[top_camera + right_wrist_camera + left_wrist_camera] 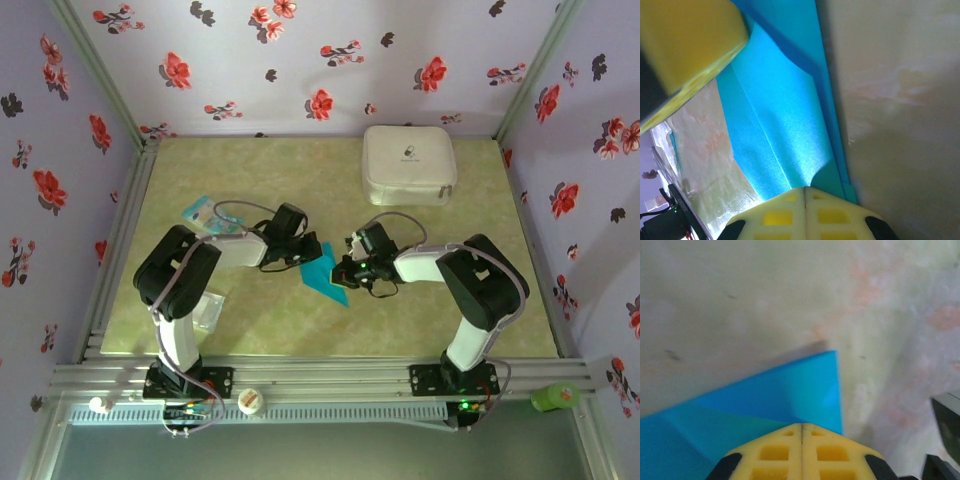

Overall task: Fold a paper plane with a square sheet of paper (pick it up from the middle)
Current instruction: Fourth fold the wing at the center of the table.

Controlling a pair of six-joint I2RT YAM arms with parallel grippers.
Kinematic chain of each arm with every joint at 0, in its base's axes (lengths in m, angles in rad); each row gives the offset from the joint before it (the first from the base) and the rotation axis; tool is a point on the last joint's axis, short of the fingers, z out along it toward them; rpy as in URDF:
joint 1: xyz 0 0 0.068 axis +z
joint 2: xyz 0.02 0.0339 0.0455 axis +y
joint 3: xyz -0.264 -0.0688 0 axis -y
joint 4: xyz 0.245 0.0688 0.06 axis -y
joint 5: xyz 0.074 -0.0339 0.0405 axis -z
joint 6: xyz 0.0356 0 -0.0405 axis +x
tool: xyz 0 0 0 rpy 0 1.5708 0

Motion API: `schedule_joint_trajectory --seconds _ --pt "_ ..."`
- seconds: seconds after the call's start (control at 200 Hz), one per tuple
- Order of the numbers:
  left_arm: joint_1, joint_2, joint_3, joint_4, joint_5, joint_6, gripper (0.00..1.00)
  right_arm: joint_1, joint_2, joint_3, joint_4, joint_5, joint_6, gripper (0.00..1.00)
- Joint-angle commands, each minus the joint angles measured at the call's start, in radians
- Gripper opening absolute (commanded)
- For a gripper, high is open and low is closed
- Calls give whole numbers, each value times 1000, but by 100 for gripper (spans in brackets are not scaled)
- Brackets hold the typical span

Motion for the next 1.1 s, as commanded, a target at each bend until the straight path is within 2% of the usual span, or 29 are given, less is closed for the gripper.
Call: schedule_joint_trajectory --seconds 0.0,0.335,0.57,0.735,0.885,1.095 --pt "52 24 -35 38 8 44 8 -7 41 -36 -135 58 -22 3" --pt "176 59 -36 16 9 95 9 -7 36 -43 -127 54 -18 3" --pt "184 4 -16 -31 9 116 9 -7 35 -41 -128 53 -19 3" --pt "183 -68 30 -133 -27 129 10 -7 29 -43 -129 56 -19 3" --pt "148 -125 33 -136 -36 111 11 -7 30 -39 -134 56 -19 3" --pt "22 -99 44 -77 3 73 10 -7 25 -35 -141 57 -22 3"
